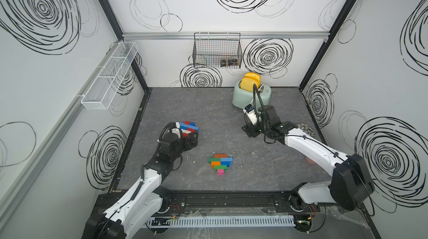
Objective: Assemble a heart with lego
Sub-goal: Adjust the lego brick at the center of the board, then reset both arms
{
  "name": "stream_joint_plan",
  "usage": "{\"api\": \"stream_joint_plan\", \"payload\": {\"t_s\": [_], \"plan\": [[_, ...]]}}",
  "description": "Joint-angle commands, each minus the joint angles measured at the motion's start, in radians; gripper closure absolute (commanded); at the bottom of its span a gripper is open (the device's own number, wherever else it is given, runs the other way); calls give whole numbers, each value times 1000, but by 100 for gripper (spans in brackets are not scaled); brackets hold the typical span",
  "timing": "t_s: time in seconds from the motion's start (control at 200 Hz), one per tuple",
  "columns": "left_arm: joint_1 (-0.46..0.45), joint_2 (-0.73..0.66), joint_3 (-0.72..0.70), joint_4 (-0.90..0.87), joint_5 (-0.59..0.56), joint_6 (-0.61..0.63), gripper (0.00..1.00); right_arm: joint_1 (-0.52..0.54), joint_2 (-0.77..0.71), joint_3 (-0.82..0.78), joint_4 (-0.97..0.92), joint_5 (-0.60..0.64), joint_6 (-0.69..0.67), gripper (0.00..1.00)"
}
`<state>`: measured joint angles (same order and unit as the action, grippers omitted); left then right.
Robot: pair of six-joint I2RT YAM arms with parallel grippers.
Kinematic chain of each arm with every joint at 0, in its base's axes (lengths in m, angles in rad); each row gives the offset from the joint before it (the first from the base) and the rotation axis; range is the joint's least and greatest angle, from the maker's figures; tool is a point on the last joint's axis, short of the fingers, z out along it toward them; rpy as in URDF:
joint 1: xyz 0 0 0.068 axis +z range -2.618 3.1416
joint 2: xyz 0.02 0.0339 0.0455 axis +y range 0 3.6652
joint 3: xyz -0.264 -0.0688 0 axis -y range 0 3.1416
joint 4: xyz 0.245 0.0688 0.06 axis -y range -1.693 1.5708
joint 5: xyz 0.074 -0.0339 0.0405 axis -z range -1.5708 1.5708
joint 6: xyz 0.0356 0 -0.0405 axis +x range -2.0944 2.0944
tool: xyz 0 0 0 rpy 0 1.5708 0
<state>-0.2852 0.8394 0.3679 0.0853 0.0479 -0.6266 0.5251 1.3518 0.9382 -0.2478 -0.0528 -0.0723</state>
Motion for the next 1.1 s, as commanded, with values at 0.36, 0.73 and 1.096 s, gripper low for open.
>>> {"api": "stream_joint_plan", "payload": {"t_s": [0.36,0.73,1.096], "plan": [[161,152,-158,756,-251,472,4,-295,-152,-381,621,393,167,2],[194,448,-279,1270,-243,615,4,-494,-133,-597,983,344,200,2],[224,652,-187,1297,-220,595,4,-507,68,-721,1372,131,122,2]]}}
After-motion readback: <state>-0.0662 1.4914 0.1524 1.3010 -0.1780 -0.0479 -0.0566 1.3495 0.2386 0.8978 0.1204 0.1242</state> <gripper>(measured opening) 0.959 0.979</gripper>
